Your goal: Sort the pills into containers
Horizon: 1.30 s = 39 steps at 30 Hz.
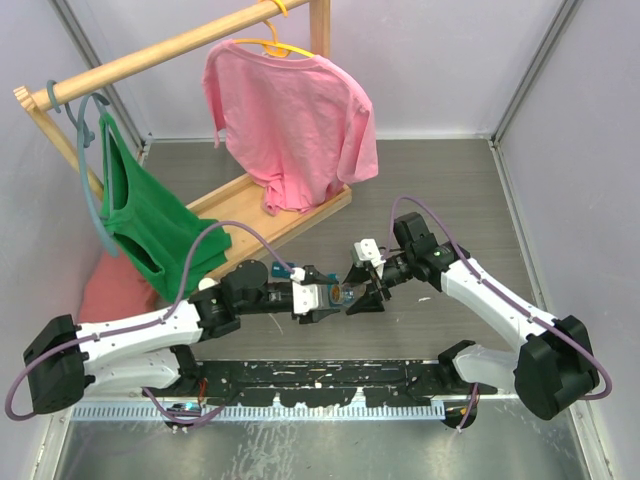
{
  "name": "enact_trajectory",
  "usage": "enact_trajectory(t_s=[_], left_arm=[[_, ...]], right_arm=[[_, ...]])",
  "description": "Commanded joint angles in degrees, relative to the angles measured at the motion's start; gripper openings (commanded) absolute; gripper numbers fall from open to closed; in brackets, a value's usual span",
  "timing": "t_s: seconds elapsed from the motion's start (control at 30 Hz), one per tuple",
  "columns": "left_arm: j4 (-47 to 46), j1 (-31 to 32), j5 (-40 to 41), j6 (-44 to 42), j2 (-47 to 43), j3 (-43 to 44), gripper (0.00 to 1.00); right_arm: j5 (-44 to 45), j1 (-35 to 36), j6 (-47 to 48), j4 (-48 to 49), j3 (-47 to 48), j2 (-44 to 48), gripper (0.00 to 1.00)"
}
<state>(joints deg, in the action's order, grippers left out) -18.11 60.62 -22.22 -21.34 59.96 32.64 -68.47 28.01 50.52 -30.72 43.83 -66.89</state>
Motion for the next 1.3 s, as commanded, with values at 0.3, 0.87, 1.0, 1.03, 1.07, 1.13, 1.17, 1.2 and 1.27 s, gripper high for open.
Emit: enact_trajectory(t_s=[0.3,0.87,1.0,1.03,1.07,1.13,1.17,1.2,1.27], left_arm=[[-2.1,-0.1,0.9,3.3,1.2,3.1,0.39],[-4.3,0.0,16.8,60.9,-3.1,-0.3,0.0],[-2.5,1.7,25.5,76.4,-2.5,-1.3,0.0],[-2.7,2.6,27.5,78.5,-2.2,-1.6,0.0],[-2.7,3.1,28.9,80.1,-1.7,-1.5,0.0],[-1.7,3.9,30.6,82.0,-0.8,-0.5,0.0],[-0.3,4.2,31.3,82.5,-0.3,0.8,0.0],[1.9,4.3,31.9,82.6,0.0,2.0,0.0],[5.0,4.3,32.4,82.1,0.3,3.6,0.0]], right_arm=[[-2.1,-0.1,0.7,0.4,2.7,0.1,0.01],[3.1,-0.2,-7.4,5.8,2.2,-0.9,0.01],[4.3,-0.2,-9.5,6.8,2.5,-1.3,0.01],[4.5,-0.2,-9.7,6.9,2.5,-1.4,0.01],[4.8,-0.2,-9.8,7.0,2.6,-1.6,0.01],[5.1,-0.2,-9.9,6.9,2.6,-1.6,0.01],[5.2,-0.2,-10.0,6.9,2.6,-1.6,0.01],[5.2,-0.2,-10.0,6.9,2.6,-1.6,0.01],[5.2,-0.2,-10.1,6.9,2.7,-1.5,0.01]])
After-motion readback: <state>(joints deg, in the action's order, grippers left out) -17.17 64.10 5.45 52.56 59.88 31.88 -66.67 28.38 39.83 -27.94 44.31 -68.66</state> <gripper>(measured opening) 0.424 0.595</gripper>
